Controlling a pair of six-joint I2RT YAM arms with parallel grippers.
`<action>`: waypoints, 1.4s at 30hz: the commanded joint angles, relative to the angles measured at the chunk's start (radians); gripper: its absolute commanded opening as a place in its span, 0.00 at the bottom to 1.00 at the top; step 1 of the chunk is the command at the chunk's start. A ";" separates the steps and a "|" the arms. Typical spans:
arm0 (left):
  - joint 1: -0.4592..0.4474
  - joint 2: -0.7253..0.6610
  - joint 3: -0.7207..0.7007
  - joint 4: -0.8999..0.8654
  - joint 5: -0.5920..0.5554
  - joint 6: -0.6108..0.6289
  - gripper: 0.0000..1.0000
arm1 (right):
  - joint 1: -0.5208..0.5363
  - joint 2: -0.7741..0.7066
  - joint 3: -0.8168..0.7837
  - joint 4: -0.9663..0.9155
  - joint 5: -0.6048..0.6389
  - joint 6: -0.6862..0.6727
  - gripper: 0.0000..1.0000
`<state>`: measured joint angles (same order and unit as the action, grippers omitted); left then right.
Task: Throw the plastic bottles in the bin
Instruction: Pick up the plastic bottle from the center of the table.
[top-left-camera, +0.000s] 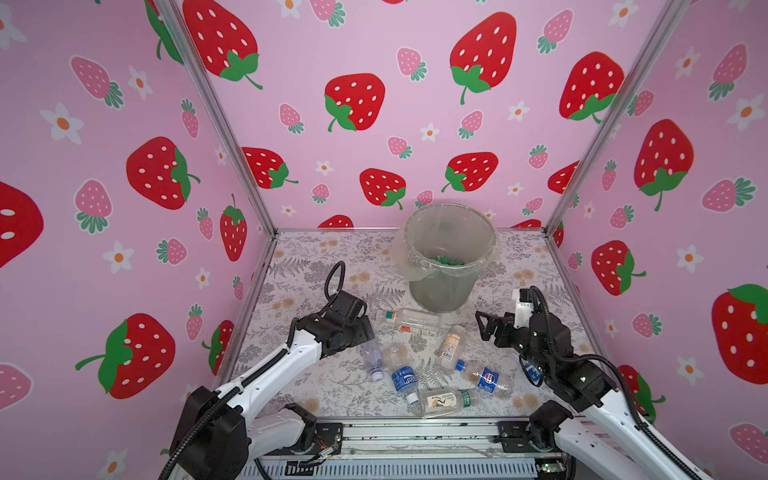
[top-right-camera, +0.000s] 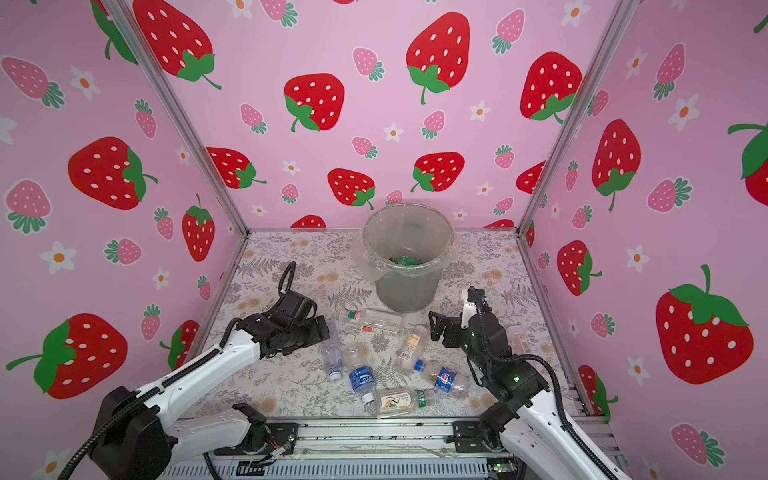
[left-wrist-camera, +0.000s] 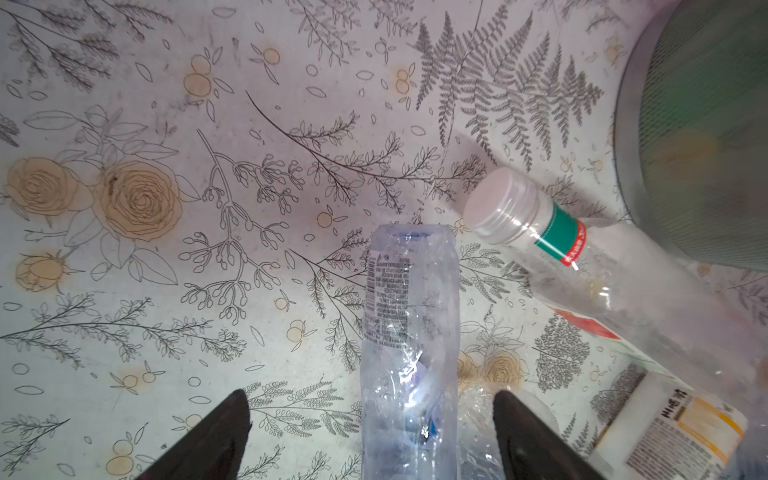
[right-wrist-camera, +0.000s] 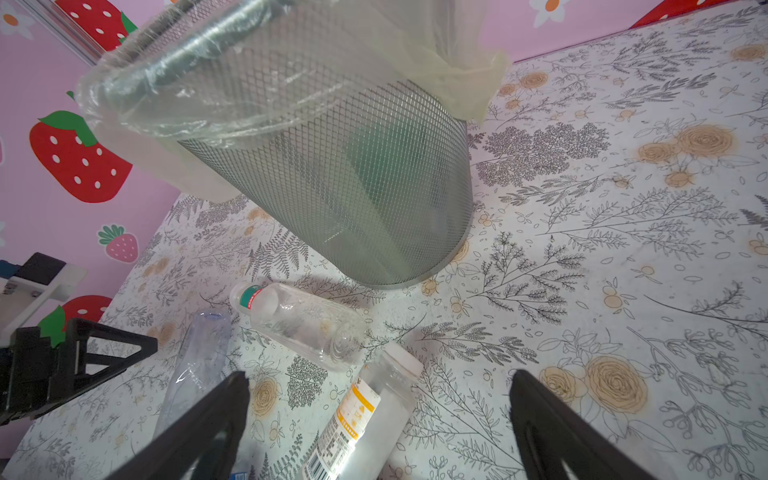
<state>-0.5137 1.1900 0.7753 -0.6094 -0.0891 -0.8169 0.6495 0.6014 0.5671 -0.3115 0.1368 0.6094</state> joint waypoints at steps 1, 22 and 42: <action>-0.021 0.009 -0.007 0.027 -0.047 -0.014 0.93 | -0.005 -0.003 -0.007 0.005 -0.010 0.015 0.99; -0.063 0.176 0.030 0.071 -0.012 0.007 0.85 | -0.005 -0.007 -0.031 0.018 -0.017 0.013 0.99; -0.074 0.236 0.019 0.077 -0.048 0.000 0.75 | -0.005 -0.030 -0.037 0.003 -0.013 0.016 0.99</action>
<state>-0.5827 1.4151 0.7769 -0.5282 -0.1055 -0.8093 0.6495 0.5884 0.5465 -0.2958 0.1215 0.6128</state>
